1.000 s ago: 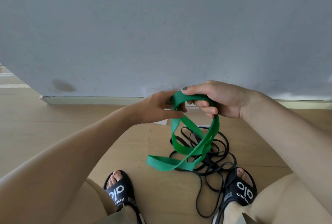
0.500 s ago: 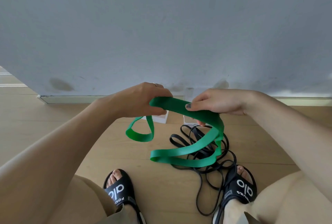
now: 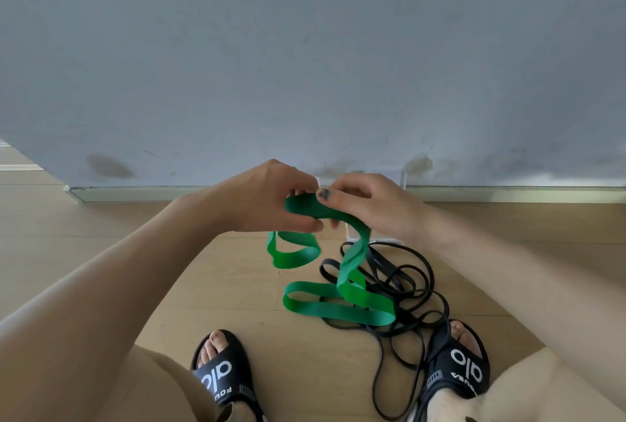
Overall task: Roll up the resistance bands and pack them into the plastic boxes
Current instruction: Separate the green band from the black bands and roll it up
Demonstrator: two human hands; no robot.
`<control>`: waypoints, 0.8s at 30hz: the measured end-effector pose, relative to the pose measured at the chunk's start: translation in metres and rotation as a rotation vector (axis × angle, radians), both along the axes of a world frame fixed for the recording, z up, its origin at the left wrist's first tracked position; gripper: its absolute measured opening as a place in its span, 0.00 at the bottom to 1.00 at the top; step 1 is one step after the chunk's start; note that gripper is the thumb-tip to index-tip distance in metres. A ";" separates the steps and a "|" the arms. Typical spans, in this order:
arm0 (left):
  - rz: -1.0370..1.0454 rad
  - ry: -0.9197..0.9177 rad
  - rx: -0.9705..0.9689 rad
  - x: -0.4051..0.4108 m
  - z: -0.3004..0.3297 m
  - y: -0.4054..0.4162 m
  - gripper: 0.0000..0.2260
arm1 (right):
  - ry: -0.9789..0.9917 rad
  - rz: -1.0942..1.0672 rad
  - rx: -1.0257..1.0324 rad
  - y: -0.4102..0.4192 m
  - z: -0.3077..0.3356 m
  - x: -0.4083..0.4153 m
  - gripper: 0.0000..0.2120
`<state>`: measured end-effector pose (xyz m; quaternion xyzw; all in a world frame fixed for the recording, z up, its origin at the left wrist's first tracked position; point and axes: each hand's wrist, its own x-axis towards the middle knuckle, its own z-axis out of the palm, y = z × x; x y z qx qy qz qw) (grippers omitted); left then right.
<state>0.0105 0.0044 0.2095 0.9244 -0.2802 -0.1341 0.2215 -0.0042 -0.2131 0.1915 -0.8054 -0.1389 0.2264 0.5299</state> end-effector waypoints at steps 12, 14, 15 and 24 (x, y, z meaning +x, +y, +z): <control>0.115 0.119 0.158 0.020 -0.027 0.025 0.10 | -0.017 -0.142 -0.099 -0.023 0.012 0.021 0.16; 0.152 0.102 0.132 0.025 -0.024 0.031 0.09 | -0.050 -0.158 -0.201 -0.038 0.016 0.034 0.17; 0.161 0.093 0.128 0.026 -0.021 0.034 0.09 | -0.075 -0.133 -0.289 -0.042 0.015 0.039 0.18; 0.043 -0.005 0.154 0.017 -0.010 -0.005 0.11 | -0.179 -0.098 -0.383 -0.007 0.000 0.010 0.21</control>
